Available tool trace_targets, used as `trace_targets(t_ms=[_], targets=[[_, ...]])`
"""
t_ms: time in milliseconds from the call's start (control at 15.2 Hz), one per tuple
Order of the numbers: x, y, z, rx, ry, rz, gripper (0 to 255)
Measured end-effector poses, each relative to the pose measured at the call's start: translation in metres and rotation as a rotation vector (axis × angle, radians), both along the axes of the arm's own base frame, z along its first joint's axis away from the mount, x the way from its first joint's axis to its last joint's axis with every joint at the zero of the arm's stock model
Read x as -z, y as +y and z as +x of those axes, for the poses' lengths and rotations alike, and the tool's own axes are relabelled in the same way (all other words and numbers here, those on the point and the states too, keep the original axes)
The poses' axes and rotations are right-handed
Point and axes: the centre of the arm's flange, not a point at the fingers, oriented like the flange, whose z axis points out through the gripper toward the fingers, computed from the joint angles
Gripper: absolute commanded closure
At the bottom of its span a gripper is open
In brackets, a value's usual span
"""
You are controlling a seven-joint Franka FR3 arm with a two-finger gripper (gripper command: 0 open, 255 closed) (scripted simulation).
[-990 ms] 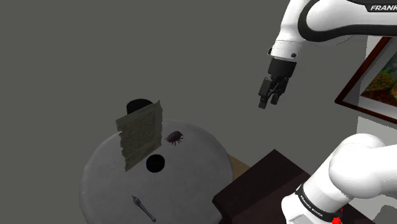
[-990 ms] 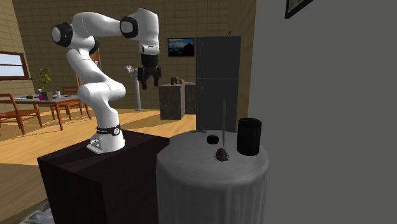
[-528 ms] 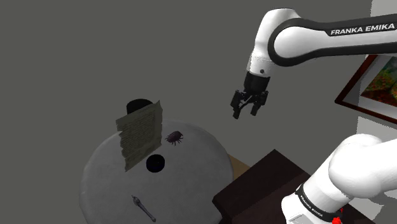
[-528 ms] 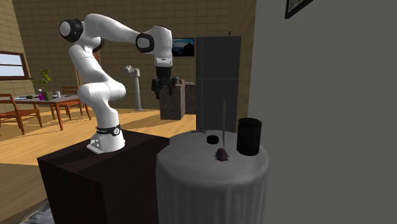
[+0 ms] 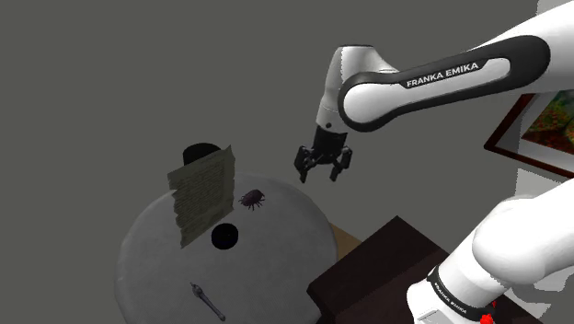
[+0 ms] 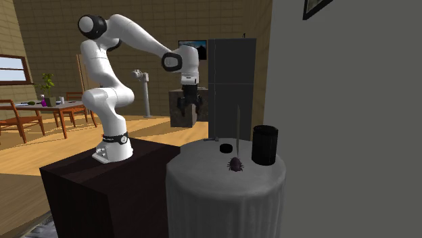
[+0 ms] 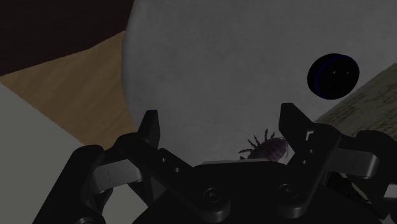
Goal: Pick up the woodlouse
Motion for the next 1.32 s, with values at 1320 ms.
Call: trace_targets(t_ms=[1320], targets=[[0.171, 0.07, 0.182, 0.563, -0.09, -0.128, 0]])
